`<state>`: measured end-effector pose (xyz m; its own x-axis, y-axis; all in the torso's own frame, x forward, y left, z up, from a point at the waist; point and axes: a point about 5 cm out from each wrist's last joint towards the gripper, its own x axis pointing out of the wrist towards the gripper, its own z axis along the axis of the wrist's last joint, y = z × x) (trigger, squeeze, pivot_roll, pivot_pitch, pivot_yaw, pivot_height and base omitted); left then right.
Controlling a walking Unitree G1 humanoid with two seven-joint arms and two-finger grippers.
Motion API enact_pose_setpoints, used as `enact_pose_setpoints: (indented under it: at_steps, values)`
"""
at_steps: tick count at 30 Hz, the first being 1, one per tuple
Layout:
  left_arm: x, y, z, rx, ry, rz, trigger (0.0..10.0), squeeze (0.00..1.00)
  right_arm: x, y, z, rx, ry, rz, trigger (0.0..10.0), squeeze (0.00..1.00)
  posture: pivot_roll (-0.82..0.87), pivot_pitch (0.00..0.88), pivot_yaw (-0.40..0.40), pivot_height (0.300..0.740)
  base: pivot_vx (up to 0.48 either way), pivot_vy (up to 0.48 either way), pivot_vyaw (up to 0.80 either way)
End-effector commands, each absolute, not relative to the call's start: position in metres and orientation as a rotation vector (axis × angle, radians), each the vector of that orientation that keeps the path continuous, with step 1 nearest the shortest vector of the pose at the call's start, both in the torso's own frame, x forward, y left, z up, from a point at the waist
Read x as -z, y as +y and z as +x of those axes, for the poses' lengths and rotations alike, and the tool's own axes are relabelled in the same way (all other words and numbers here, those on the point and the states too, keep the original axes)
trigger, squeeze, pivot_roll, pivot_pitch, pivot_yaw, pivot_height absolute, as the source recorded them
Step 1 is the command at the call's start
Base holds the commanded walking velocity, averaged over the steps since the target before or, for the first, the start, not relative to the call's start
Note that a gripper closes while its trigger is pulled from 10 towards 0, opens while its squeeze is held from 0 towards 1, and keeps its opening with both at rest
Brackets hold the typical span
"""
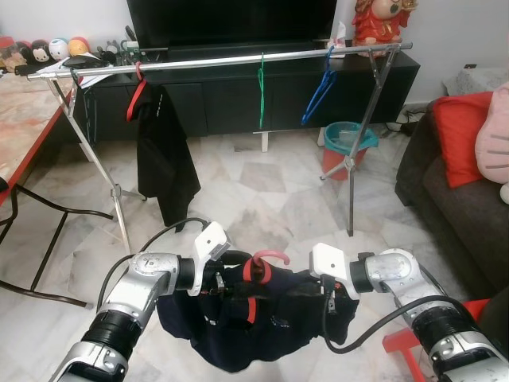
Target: Hang hanger
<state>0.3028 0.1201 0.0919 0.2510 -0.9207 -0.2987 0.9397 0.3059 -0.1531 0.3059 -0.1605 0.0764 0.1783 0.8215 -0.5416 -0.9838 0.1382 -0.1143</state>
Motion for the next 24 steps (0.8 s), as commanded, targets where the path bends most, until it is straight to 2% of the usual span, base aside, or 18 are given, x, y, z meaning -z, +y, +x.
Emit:
enact_pose_setpoints:
  at_steps: [1, 24]
  values:
    - [-0.0913, 0.1197, 0.3041, 1.267, 0.37, 0.081, 0.0, 0.0, -0.0911, -0.154, 0.3141, -1.35, 0.318, -0.514, 0.0, 0.0, 0.04, 0.0, 0.041, 0.74, 0.0, 0.0, 0.0]
    - [-0.0874, 0.1163, 0.3052, 1.253, 0.366, 0.088, 0.0, 0.0, -0.0912, -0.1531, 0.3171, -1.327, 0.318, -0.513, 0.0, 0.0, 0.04, 0.0, 0.043, 0.74, 0.0, 0.0, 0.0]
